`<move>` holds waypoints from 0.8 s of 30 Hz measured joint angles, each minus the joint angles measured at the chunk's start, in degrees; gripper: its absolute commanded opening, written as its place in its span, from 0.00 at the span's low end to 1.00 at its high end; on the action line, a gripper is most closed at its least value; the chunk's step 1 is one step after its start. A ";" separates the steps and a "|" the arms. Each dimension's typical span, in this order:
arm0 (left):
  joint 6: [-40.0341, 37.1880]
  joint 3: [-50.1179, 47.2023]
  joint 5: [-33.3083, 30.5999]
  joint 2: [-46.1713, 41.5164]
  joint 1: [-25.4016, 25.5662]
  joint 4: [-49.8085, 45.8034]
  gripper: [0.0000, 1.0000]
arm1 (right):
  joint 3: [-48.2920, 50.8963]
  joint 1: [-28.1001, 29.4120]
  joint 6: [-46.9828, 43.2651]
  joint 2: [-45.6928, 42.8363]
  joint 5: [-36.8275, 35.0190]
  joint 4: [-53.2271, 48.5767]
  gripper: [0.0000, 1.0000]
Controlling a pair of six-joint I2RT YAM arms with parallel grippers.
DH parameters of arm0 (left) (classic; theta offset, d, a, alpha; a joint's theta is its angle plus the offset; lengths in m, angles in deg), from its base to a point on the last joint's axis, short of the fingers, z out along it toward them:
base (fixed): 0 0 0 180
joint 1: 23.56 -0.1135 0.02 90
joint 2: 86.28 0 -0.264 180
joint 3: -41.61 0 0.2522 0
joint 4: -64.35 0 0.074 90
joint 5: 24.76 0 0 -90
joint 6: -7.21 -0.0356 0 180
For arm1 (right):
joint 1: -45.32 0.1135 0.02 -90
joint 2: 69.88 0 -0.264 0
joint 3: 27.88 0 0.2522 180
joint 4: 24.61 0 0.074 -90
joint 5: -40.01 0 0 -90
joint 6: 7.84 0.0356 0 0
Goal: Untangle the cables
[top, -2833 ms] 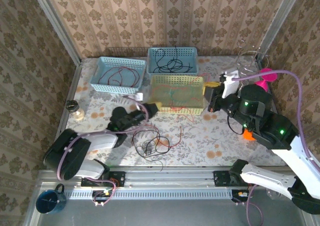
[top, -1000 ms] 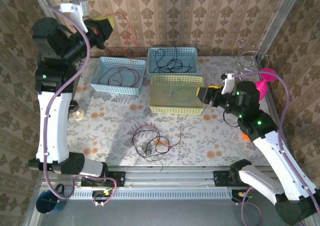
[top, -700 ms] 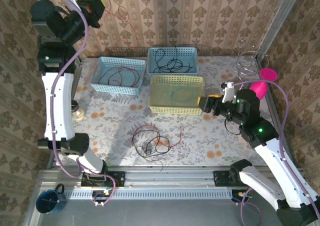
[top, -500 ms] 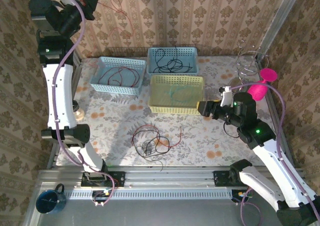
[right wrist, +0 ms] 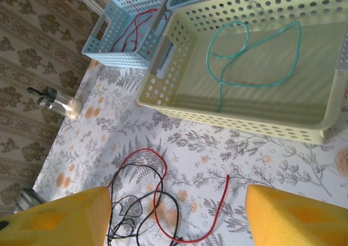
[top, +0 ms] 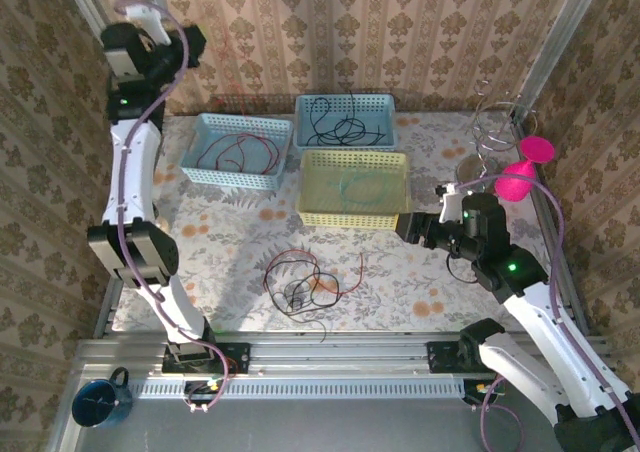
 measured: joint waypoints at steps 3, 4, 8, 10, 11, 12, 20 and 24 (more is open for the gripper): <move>0.09 -5.40 -0.81 1.22 -0.72 0.98 0.00 | 0.00 0.00 0.09 -0.83 -0.04 -0.81 0.67; 0.04 -6.36 -1.16 1.64 -0.98 1.03 0.00 | 0.00 0.00 0.11 -1.07 -0.04 -0.85 0.67; -0.20 -9.07 -2.23 2.23 -1.36 2.19 0.00 | 0.00 0.00 0.42 -1.25 -0.04 -0.79 0.66; -0.15 -11.63 -2.91 2.21 -1.40 4.09 0.00 | 0.20 0.00 1.01 -1.11 -0.02 -0.72 0.66; -0.13 -13.09 -3.17 2.21 -1.40 4.59 0.00 | 0.37 0.02 1.22 -1.03 -0.04 -0.72 0.66; -0.09 -14.80 -3.39 2.21 -1.40 5.25 0.00 | 0.50 0.04 1.40 -0.87 -0.04 -0.72 0.66; 0.33 -25.09 -5.68 1.81 -1.05 4.96 0.58 | 0.63 0.74 1.62 0.31 -0.02 -0.70 0.67; -0.15 -25.31 -6.86 1.20 -0.96 0.48 0.74 | 0.63 1.31 1.57 0.17 -0.02 -0.76 0.67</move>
